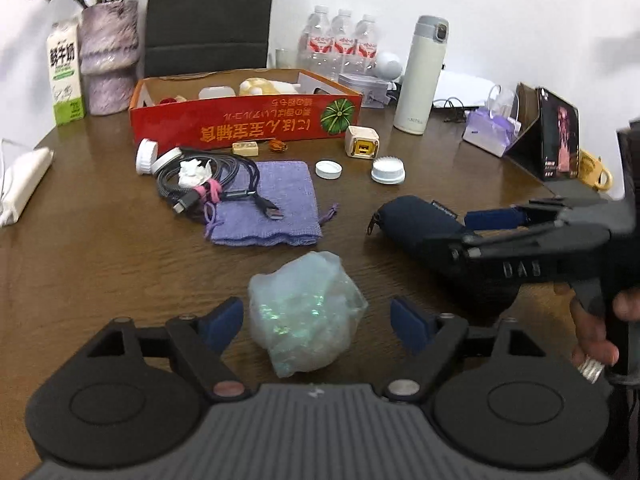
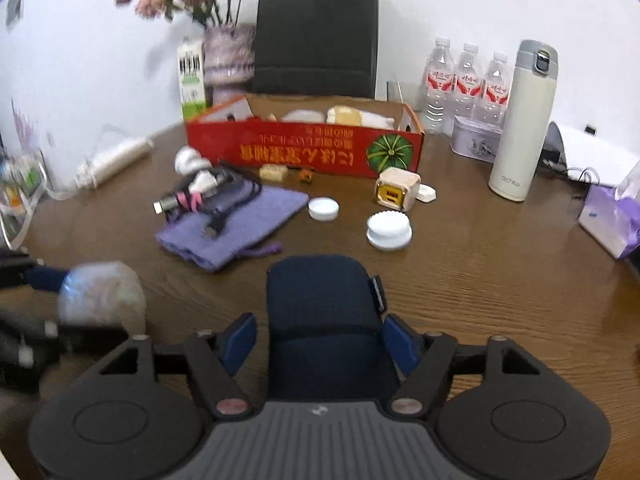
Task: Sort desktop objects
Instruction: 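Drop the navy pouch into the box while left tool drops plastic bag, then return both tools to the table near the caps and cube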
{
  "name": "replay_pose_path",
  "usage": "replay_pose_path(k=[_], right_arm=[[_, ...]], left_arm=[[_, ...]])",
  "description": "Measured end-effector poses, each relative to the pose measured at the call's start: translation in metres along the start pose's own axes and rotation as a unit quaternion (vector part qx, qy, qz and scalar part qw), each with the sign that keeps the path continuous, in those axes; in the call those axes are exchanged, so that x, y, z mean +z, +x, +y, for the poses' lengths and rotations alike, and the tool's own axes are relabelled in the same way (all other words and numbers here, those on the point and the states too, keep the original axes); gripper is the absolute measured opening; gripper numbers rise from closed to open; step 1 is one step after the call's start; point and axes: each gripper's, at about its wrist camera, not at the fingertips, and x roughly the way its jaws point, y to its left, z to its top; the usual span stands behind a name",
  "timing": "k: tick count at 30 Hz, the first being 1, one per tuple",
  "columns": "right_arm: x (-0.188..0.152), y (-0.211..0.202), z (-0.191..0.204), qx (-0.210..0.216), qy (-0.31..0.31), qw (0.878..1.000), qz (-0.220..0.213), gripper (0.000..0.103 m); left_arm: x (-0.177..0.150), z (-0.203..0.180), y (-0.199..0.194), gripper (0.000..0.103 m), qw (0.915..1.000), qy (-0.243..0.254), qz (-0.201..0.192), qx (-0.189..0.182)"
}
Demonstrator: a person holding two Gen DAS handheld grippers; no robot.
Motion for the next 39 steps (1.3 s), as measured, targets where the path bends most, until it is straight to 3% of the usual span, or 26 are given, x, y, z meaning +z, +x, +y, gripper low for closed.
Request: replay_pose_path(k=[1, 2, 3, 5, 8, 10, 12, 15, 17, 19, 23, 26, 28, 33, 39], right_arm=[[0.001, 0.003, -0.003, 0.0, 0.011, 1.0, -0.001, 0.072], [0.003, 0.01, -0.007, -0.002, 0.021, 1.0, 0.003, 0.072], [0.002, 0.015, -0.009, 0.0, 0.028, 1.0, 0.01, 0.071], [0.0, 0.026, -0.01, -0.003, 0.029, 0.999, 0.029, 0.069], [-0.003, 0.021, -0.006, -0.005, 0.023, 1.0, 0.02, 0.06], [0.003, 0.013, -0.01, 0.015, 0.051, 0.999, 0.014, 0.06], [0.016, 0.0, -0.018, 0.054, 0.082, 0.995, -0.023, 0.06], [0.054, -0.016, -0.029, 0.081, 0.099, 0.988, -0.084, 0.06], [0.097, -0.01, -0.04, 0.064, 0.098, 0.986, -0.117, 0.06], [0.143, 0.015, -0.053, 0.044, 0.102, 0.986, -0.121, 0.06], [0.231, 0.118, -0.079, 0.026, 0.113, 0.992, -0.047, 0.06], [0.257, 0.202, -0.091, -0.018, 0.116, 0.992, 0.045, 0.06], [0.263, 0.235, -0.088, -0.05, 0.098, 0.992, 0.067, 0.06], [0.257, 0.283, -0.077, -0.065, 0.072, 0.989, 0.113, 0.068], [0.25, 0.279, -0.067, -0.061, 0.056, 0.989, 0.119, 0.071]], left_arm=[[-0.001, -0.001, 0.006, 0.074, 1.0, -0.003, 0.004, 0.003], [-0.001, 0.0, 0.01, 0.043, 0.9998, -0.012, 0.014, 0.011], [-0.001, 0.003, 0.012, 0.043, 0.9992, -0.029, 0.025, 0.014], [0.0, 0.013, 0.006, 0.042, 0.9982, -0.059, 0.012, -0.004], [0.01, 0.022, -0.009, 0.041, 0.9973, -0.069, -0.02, -0.012], [0.031, 0.032, -0.016, 0.041, 0.997, -0.059, -0.049, -0.006], [0.062, 0.045, -0.02, 0.041, 0.995, -0.051, -0.085, 0.015], [0.117, 0.065, -0.009, 0.042, 0.9927, -0.032, -0.112, 0.032], [0.16, 0.081, 0.017, 0.042, 0.9932, -0.04, -0.104, 0.034], [0.197, 0.097, 0.053, 0.043, 0.9938, -0.038, -0.093, 0.048], [0.239, 0.135, 0.144, 0.043, 0.9937, -0.036, -0.041, 0.098], [0.243, 0.155, 0.188, 0.043, 0.992, -0.043, -0.002, 0.118], [0.241, 0.158, 0.203, 0.046, 0.9922, -0.025, 0.001, 0.122], [0.229, 0.159, 0.222, 0.066, 0.9871, 0.027, 0.007, 0.158], [0.231, 0.167, 0.224, 0.072, 0.9831, 0.055, -0.006, 0.174]])
